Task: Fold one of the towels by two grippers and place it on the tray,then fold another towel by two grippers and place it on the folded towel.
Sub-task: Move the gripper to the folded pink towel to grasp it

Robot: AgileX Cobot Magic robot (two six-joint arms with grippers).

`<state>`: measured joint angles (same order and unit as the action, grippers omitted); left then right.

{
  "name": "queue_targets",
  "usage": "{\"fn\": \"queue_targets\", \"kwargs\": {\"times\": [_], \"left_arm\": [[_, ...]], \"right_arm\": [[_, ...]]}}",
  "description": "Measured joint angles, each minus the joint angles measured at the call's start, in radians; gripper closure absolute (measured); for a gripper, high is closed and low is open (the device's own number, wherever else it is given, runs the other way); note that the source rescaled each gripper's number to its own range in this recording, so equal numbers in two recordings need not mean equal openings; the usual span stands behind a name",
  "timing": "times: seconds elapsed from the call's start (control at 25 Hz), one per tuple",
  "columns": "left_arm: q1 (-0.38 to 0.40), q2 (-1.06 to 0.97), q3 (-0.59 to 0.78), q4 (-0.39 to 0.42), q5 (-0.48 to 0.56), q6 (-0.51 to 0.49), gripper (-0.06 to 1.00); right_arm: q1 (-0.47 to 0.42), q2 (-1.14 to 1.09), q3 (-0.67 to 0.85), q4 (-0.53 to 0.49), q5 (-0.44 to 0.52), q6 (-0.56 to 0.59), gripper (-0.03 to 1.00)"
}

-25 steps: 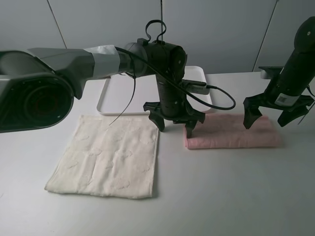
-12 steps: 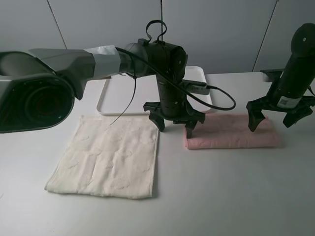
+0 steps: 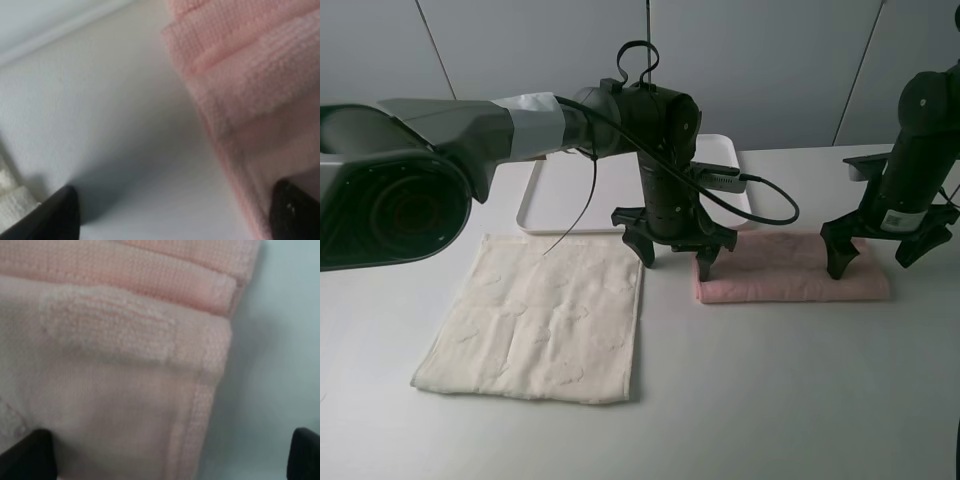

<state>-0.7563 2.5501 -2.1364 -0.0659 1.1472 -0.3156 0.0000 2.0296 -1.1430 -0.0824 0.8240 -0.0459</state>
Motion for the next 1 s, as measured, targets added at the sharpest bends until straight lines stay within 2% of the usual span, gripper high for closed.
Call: {"fn": "queue_targets", "kwargs": {"times": [0.28, 0.52, 0.72, 1.0], "left_arm": [[0.000, 0.000, 0.000, 0.002, 0.000, 0.004, -0.03], [0.000, 0.000, 0.000, 0.006, 0.000, 0.005, -0.03], [0.000, 0.000, 0.000, 0.006, 0.000, 0.019, -0.03], [0.000, 0.000, 0.000, 0.010, 0.002, 0.023, -0.03]], "right_arm": [[-0.031, 0.005, -0.081, 0.008, 0.078, -0.011, -0.03], [-0.059, 0.005, -0.091, 0.018, 0.089, -0.013, -0.03], [-0.059, 0.012, -0.093, 0.020, 0.070, -0.013, 0.15], [-0.059, 0.059, -0.093, 0.054, 0.060, -0.013, 0.17]]}}
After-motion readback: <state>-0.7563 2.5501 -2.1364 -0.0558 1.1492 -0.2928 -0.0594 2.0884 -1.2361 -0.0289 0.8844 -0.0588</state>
